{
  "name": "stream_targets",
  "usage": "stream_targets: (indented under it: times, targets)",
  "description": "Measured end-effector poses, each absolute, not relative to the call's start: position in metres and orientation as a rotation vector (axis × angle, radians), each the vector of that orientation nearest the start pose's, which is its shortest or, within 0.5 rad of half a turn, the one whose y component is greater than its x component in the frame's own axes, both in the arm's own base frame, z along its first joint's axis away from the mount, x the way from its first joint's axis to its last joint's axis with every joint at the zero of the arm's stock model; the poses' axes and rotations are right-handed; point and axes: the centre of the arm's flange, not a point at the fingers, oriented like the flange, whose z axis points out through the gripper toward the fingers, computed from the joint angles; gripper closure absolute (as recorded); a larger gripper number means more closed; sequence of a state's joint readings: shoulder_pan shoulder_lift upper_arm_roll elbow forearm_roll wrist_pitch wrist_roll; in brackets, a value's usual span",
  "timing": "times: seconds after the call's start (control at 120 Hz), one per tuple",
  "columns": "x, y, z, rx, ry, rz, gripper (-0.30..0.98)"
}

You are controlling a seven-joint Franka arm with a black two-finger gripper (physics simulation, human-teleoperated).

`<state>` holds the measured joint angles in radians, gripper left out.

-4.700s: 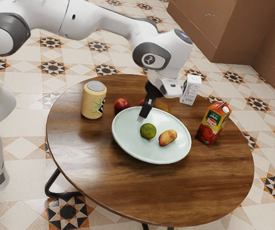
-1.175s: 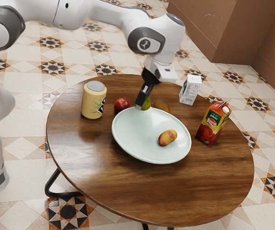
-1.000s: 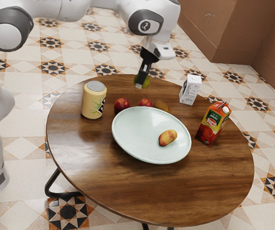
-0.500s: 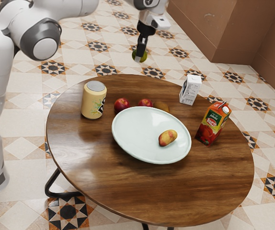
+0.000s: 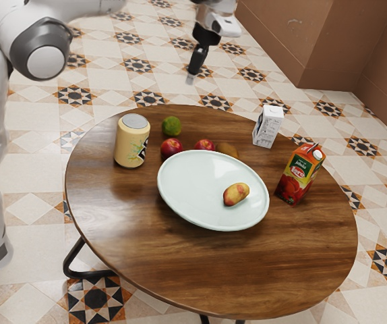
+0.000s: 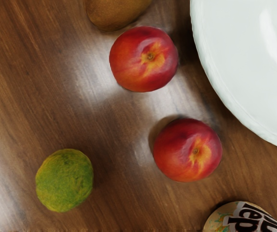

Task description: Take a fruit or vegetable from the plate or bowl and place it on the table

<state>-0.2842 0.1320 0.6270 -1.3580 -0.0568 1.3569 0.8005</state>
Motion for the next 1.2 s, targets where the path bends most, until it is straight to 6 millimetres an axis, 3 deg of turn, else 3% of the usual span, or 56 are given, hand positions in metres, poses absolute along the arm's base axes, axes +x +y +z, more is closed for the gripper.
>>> stream_targets:
  times: [0.117, 0.35, 0.5, 0.617, 0.7, 0.8, 0.883, 0.992, 1.142, 1.2]
  targets:
    - [0.529, 0.138, 0.660, -3.108, 0.687, 0.201, 0.01]
    - [0.572, 0.082, 0.605, -3.216, 0.520, 0.265, 0.00]
    - [0.571, 0.081, 0.621, -3.241, 0.381, 0.178, 0.00]
    - [0.583, 0.044, 0.610, -3.246, 0.380, 0.191, 0.00]
    - [0.609, 0.036, 0.587, -3.246, 0.302, 0.187, 0.00]
    - [0.658, 0.055, 0.560, -3.266, 0.188, 0.131, 0.00]
    - [0.683, 0.058, 0.541, -3.294, 0.153, 0.123, 0.00]
    - [0.701, 0.024, 0.522, -3.287, 0.161, 0.143, 0.00]
    - [0.704, -0.029, 0.518, -3.231, 0.129, 0.156, 0.00]
    - [0.703, -0.037, 0.518, -3.204, 0.072, 0.157, 0.00]
